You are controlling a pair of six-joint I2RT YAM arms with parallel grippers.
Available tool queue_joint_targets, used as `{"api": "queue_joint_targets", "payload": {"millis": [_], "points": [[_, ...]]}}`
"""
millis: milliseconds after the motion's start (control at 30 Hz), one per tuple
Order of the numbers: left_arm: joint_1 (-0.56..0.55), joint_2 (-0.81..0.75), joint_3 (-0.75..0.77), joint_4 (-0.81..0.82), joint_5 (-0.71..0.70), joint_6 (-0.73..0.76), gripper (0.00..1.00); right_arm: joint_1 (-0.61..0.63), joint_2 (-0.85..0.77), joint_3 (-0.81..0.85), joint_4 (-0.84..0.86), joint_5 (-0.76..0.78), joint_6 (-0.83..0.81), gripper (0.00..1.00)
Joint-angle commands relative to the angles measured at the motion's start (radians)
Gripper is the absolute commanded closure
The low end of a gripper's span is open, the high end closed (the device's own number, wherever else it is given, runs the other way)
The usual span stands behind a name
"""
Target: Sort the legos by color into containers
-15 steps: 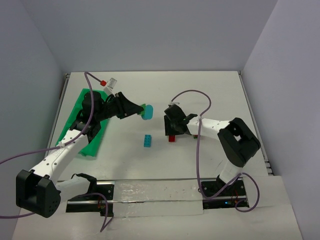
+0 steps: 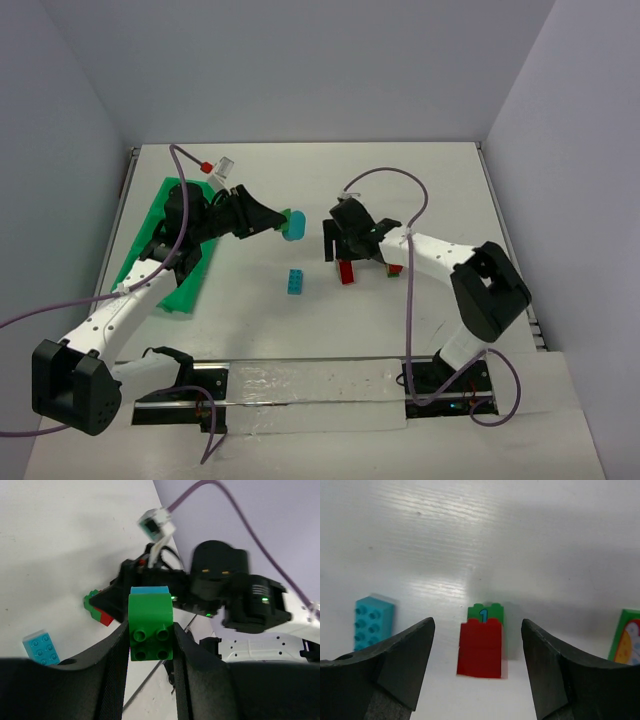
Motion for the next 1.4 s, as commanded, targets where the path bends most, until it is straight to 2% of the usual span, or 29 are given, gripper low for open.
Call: {"api": "queue_joint_targets", "payload": {"millis": [0,100,167,233,267,367,467,733,933,1233,1367], "points": [[0.004,-0.023,0.042,0.004,-0.002,0.028,1.0,0.005,-0.233,0.1,-0.044,0.037,-0.064,0.23],[0.004,-0.023,0.043,0.022,0.027,0.036,1.0,0.005,-0.385,0.032,0.075,-0.025,-0.153,0.22],[0.004,-0.027,0.036,0.039,0.055,0.041,1.0,-0.005,-0.499,-0.083,0.233,-0.195,-0.207,0.21],[0.004,-0.026,0.027,0.071,0.112,0.043,1.0,-0.028,-0.576,-0.191,0.364,-0.4,-0.207,0.2],[0.003,-0.024,0.021,0.087,0.122,0.039,1.0,-0.036,-0.602,-0.216,0.419,-0.454,-0.193,0.2],[0.001,-0.026,-0.013,0.192,0.198,0.005,1.0,-0.075,-0.603,-0.249,0.507,-0.643,-0.126,0.18],[-0.001,-0.05,-0.044,0.286,0.26,-0.034,1.0,-0.092,-0.559,-0.25,0.602,-0.762,-0.055,0.17],[-0.001,-0.089,-0.071,0.377,0.325,-0.064,1.0,-0.109,-0.463,-0.242,0.772,-0.885,0.1,0.14],[-0.001,-0.117,-0.112,0.477,0.364,-0.111,1.0,-0.157,-0.351,-0.307,1.156,-1.033,0.374,0.16],[-0.005,-0.104,-0.115,0.486,0.369,-0.124,1.0,-0.153,-0.249,-0.313,1.44,-1.114,0.548,0.28],[-0.008,-0.095,-0.115,0.486,0.365,-0.125,1.0,-0.151,-0.236,-0.31,1.465,-1.13,0.566,0.36]]}}
